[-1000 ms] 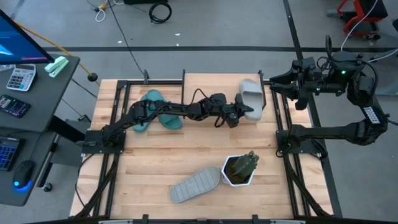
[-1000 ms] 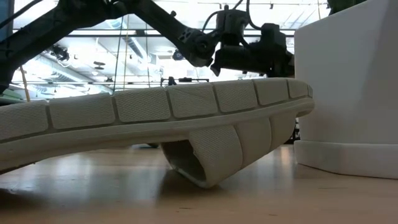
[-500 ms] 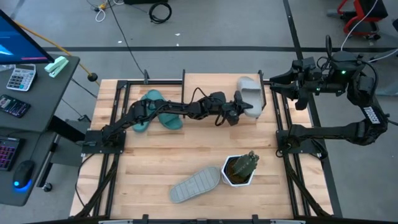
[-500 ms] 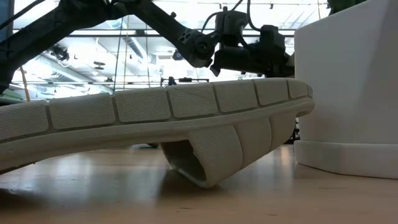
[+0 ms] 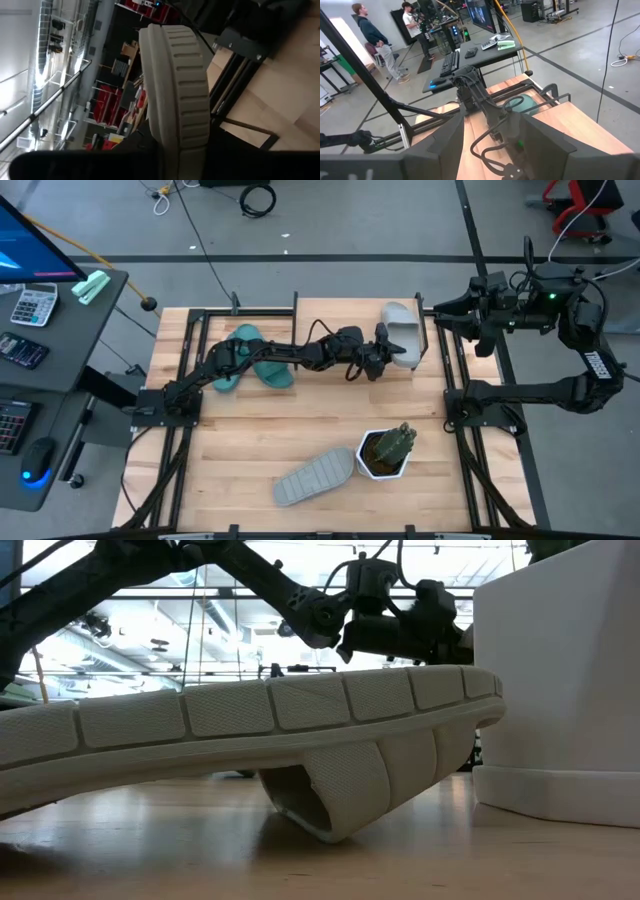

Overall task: Pick and place slides into the shelf
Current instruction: Put the right gray slipper on the shelf

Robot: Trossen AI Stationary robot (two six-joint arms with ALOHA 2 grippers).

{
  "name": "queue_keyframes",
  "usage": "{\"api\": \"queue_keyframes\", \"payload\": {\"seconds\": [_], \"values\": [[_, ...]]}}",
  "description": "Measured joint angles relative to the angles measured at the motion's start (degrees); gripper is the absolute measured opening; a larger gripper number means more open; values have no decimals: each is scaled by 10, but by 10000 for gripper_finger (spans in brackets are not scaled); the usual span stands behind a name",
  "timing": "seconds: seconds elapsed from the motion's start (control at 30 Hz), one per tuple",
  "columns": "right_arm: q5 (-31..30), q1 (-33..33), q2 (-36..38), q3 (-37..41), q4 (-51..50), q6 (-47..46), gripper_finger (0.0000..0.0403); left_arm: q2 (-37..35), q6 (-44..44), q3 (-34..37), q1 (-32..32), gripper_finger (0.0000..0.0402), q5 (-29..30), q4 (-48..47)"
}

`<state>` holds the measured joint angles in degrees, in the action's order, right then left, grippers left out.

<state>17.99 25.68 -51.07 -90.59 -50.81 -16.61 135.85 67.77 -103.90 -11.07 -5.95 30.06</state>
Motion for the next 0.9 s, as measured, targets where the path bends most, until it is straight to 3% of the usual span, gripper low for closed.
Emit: {"api": "queue_keyframes", "payload": {"seconds": [0.33, 0.9], "values": [[8, 0, 0, 0, 0, -3, 198, -1, -98, 0, 0, 123, -13, -2], [12, 0, 0, 0, 0, -4, 198, -1, -136, 0, 0, 255, -32, -66]]}}
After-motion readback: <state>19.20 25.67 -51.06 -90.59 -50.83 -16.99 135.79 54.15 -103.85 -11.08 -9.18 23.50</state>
